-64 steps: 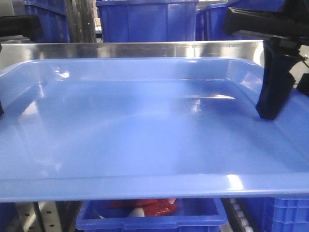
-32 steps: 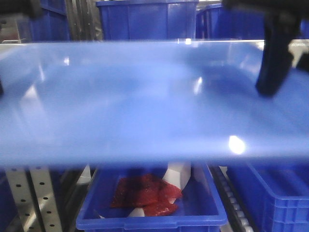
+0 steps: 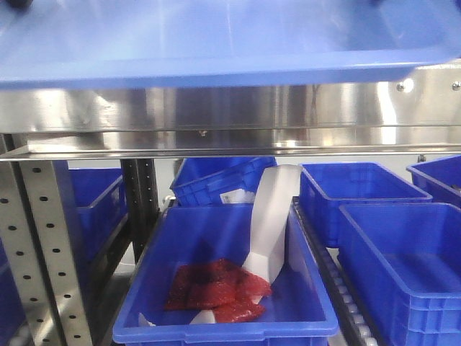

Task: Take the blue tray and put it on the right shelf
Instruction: 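Raise the tray above the steel shelf edge with both grippers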

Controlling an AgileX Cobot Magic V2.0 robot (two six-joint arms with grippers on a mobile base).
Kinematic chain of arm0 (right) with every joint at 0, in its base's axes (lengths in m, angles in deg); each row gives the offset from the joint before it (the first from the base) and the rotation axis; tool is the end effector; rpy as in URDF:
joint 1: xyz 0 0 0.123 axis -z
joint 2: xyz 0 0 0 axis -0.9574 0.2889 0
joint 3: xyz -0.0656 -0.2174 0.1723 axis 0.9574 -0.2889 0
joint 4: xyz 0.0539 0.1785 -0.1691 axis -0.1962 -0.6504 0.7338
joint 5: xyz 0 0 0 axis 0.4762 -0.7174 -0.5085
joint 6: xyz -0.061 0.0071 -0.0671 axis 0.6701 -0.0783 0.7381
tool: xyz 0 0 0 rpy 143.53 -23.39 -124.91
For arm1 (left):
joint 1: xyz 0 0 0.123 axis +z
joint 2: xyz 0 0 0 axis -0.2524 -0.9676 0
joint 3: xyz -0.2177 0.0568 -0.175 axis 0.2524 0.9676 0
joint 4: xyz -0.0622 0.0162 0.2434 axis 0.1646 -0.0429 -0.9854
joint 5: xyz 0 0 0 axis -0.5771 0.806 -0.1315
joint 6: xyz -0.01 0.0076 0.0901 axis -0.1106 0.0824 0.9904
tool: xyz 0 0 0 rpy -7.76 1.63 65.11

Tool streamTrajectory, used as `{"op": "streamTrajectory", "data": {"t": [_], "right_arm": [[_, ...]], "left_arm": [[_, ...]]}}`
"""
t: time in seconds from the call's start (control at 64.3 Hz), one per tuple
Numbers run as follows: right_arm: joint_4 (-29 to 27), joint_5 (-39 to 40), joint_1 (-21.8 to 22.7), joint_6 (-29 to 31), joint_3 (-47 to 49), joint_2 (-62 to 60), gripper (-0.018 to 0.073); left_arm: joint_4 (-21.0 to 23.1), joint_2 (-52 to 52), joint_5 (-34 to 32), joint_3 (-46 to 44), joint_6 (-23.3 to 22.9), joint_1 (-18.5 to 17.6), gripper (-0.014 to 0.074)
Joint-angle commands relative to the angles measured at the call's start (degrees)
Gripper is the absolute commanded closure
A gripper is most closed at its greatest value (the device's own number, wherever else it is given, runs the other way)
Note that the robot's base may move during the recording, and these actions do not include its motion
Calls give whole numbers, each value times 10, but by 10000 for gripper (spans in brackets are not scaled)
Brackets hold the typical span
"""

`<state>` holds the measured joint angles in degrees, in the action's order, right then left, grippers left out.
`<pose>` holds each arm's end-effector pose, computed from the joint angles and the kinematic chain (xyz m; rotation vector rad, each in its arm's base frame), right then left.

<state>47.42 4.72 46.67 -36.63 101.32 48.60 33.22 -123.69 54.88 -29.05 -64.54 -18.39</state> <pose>0.2518 0.1273 0.3812 0.1174 2.5372 0.4418 0.2480 -0.1333 0.3820 0.0449 2.4468 -0.1322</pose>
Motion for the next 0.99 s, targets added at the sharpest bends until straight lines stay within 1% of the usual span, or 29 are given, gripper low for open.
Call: {"op": "streamTrajectory", "data": {"t": [0.0,0.047,0.155,0.249,0.389,0.528,0.699,0.793,0.87,0.979], "right_arm": [[-29,66,4,40,25,-10,411],[-29,86,5,64,28,-4,411],[-29,111,5,88,48,15,411],[-29,125,9,88,83,37,411],[-30,112,32,88,148,80,411],[-30,107,45,88,208,122,411],[-30,127,69,88,268,173,411],[-29,133,75,91,289,194,411],[-29,148,78,109,298,207,411],[-29,165,81,118,298,216,411]], "left_arm": [[-40,14,-84,-20,-16,-2,645],[-40,11,-106,-20,-16,-2,645],[-39,-5,-153,-21,-16,5,645],[-28,-26,-173,-33,-16,22,645],[-30,-63,-187,-79,-16,45,645],[-31,-90,-206,-126,-16,62,645],[-31,-136,-258,-181,-16,85,645],[-31,-158,-288,-197,-16,94,645],[-31,-175,-312,-198,-16,100,645],[-30,-193,-319,-198,-19,109,645]]}}
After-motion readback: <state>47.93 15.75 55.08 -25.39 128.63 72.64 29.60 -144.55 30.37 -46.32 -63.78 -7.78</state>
